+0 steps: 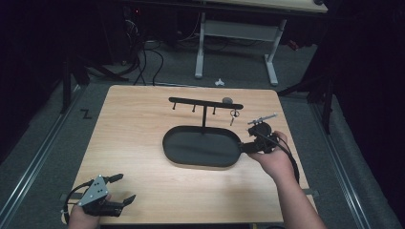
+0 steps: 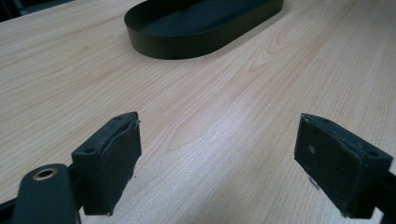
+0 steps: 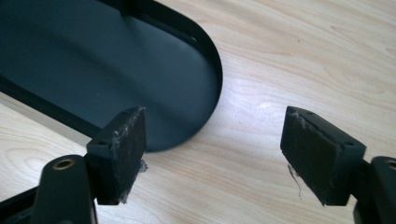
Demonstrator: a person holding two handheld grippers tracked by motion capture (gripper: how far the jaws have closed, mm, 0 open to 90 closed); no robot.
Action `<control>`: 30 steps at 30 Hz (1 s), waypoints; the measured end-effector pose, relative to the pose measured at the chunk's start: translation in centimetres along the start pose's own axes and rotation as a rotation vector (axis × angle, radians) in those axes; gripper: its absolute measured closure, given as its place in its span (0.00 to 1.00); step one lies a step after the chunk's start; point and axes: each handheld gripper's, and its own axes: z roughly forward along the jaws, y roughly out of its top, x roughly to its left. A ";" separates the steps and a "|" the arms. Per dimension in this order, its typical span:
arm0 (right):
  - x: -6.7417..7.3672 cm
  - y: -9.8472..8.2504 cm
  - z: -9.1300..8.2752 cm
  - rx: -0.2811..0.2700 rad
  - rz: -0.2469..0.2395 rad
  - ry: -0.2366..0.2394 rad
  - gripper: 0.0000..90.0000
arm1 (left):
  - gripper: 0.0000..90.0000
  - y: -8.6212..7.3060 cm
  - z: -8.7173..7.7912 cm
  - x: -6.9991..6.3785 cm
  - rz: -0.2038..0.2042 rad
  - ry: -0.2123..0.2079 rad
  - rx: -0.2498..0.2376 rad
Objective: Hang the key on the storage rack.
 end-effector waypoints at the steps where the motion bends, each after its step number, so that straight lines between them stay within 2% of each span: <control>1: 0.0 -0.6 0.1 -0.012 0.008 -0.004 0.25 | 0.17 0.0 0.0 0.0 -0.001 0.001 0.000; 4: 0.0 -2.2 0.3 -0.054 0.001 -0.029 0.24 | 0.17 0.0 0.0 0.1 0.000 0.004 -0.002; 7: 0.1 -3.9 0.5 -0.092 0.019 -0.007 0.23 | 0.17 0.0 0.1 0.1 0.001 0.002 0.001; 10: 0.4 -5.4 0.8 -0.120 0.009 -0.016 0.23 | 0.17 0.0 0.3 0.2 0.000 0.000 0.001; 15: 0.9 -8.0 1.4 -0.187 -0.006 -0.005 0.25 | 0.17 0.1 0.5 0.1 0.004 -0.004 0.008; 23: 1.9 -12.3 3.0 -0.279 0.032 0.006 0.26 | 0.17 0.1 0.6 0.0 0.006 -0.005 0.016; 25: 1.9 -14.0 3.1 -0.341 0.051 -0.007 0.29 | 0.17 0.1 0.6 0.0 0.003 -0.003 0.014; 28: 1.6 -15.5 2.7 -0.335 0.050 -0.010 0.28 | 0.17 0.2 0.6 -0.1 0.010 -0.007 0.011; 30: 1.6 -16.3 2.9 -0.337 0.067 -0.017 0.29 | 0.17 0.2 0.6 -0.2 0.017 -0.011 0.015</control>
